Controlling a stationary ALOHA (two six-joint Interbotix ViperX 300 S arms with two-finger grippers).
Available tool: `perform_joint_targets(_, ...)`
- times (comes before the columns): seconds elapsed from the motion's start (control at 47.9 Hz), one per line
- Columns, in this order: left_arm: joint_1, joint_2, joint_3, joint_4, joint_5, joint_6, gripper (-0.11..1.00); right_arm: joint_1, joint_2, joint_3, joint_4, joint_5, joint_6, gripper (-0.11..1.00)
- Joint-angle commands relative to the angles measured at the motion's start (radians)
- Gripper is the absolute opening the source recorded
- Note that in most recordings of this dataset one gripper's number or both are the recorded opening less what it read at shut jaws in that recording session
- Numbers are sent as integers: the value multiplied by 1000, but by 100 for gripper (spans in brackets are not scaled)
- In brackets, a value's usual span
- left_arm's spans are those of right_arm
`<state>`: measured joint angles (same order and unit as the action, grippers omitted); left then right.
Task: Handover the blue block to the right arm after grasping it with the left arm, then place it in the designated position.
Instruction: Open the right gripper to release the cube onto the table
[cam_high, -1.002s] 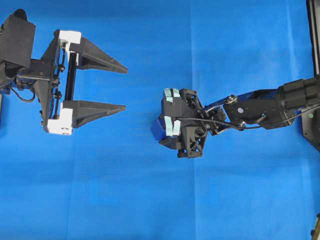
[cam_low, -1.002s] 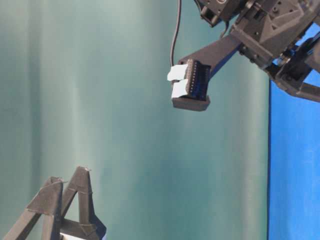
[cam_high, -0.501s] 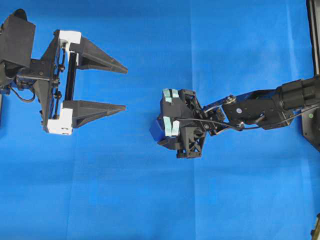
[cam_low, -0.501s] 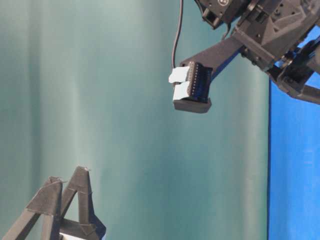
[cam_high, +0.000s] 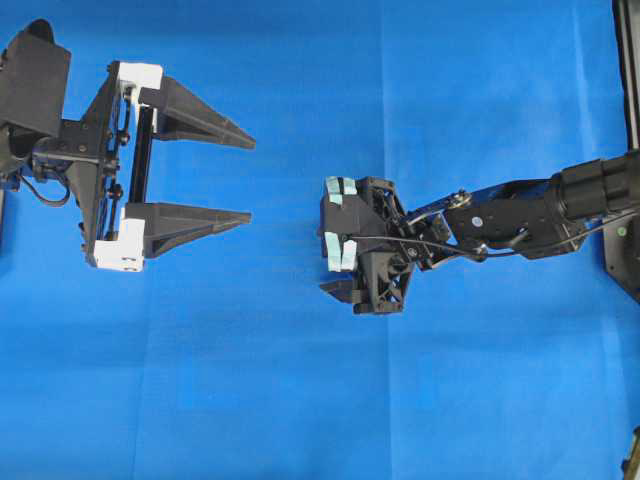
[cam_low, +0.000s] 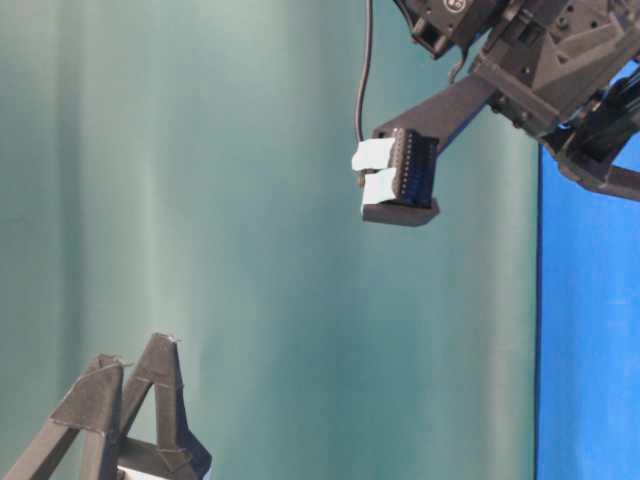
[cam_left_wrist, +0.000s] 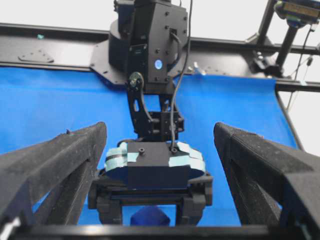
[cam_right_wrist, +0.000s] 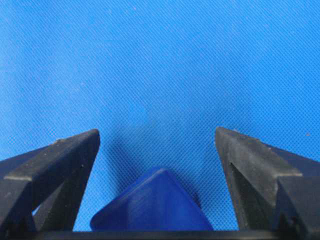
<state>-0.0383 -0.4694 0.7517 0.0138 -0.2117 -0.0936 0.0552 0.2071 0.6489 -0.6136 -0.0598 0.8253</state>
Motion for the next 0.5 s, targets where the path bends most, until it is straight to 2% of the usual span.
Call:
perform_joint_targets(0.0,-5,-6,-29,2,-8,-2,92,0,-26,-20,3,-2,0,86)
perform_joint_targets(0.292,-9,-6,-31,2,-9,-2,92,21,-147,-6,2,29,-3,86)
perform_joint_targets(0.48,-9,-6,-32,2,-9,-2,92,55,-290,3,2,172,-3,86)
